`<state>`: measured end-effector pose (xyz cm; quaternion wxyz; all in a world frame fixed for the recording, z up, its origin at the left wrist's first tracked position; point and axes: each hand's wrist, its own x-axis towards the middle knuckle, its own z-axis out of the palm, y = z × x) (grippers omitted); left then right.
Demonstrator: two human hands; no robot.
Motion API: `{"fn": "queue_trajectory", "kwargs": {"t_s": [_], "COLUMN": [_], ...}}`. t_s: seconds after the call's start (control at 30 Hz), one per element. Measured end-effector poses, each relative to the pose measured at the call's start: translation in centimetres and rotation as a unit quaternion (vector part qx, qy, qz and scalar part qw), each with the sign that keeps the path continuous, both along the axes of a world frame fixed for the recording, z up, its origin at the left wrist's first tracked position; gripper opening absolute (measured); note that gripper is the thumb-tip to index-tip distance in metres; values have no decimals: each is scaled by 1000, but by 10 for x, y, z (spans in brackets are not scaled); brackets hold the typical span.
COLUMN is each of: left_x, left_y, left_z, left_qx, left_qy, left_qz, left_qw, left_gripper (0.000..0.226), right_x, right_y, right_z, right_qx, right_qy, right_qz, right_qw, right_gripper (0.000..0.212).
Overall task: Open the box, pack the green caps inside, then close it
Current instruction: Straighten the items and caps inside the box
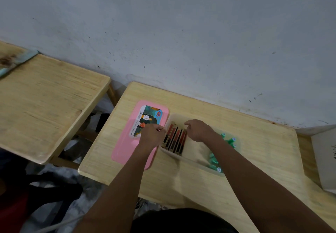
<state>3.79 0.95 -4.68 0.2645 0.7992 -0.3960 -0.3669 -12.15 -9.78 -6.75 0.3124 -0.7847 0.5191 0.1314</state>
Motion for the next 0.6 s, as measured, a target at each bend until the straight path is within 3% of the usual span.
{"fn": "queue_trajectory", "kwargs": {"t_s": [0.23, 0.6], "left_x": [0, 0], "left_y": [0, 0], "left_z": [-2, -1], "left_qx": [-6, -8], "left_qy": [-2, -1], "left_qz": [4, 3], "left_qw": [1000, 1000], "left_gripper": [24, 25], "right_x": [34, 37], "right_y": [13, 15], "right_z": [2, -8], "right_qx": [-16, 8], "right_qy": [-3, -44], "right_qz": [47, 15], "right_qw": [999, 999], "right_gripper": [44, 39]}}
